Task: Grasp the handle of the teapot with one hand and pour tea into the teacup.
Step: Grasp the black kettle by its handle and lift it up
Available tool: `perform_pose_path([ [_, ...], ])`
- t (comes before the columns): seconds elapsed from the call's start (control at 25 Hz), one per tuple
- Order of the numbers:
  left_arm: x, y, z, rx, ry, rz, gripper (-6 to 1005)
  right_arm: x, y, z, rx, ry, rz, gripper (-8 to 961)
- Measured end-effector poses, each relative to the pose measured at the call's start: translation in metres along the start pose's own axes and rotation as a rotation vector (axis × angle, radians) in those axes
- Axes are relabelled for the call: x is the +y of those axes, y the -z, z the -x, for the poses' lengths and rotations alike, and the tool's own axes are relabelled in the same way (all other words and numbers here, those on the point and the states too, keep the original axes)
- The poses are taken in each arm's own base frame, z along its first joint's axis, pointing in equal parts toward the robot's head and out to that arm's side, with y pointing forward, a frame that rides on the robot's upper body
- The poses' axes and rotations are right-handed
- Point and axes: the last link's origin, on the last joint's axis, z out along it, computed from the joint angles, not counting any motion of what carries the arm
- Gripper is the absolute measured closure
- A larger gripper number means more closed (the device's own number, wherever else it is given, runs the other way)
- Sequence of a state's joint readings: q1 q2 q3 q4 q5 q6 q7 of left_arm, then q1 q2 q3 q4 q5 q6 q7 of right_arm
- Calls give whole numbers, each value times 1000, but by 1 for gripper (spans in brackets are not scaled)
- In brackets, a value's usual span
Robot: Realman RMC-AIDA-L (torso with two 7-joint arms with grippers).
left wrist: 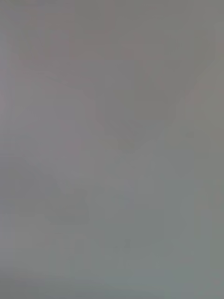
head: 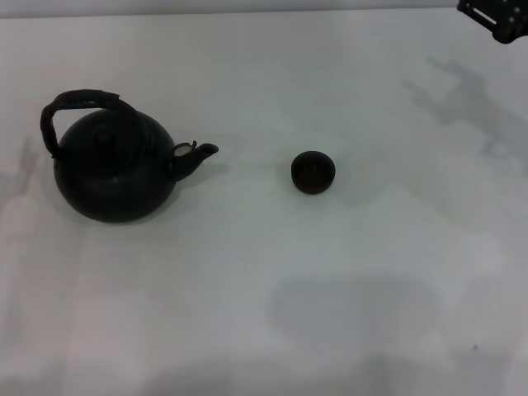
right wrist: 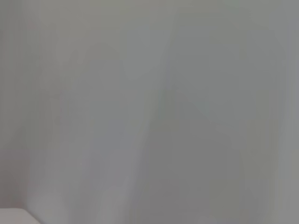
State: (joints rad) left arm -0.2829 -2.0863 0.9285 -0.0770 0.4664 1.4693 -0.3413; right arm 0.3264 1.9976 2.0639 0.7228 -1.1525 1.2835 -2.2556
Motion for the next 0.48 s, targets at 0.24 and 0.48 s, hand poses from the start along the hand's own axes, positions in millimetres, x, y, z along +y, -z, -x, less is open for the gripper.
perform_pose_path([
  [0.24,16,9,1,-14,96,124,170,-6,11,-3,14,0,-35,427],
  [0.48,34,13,3,-27,100,246,170,-9,18,-5,22,-2,-56,679],
])
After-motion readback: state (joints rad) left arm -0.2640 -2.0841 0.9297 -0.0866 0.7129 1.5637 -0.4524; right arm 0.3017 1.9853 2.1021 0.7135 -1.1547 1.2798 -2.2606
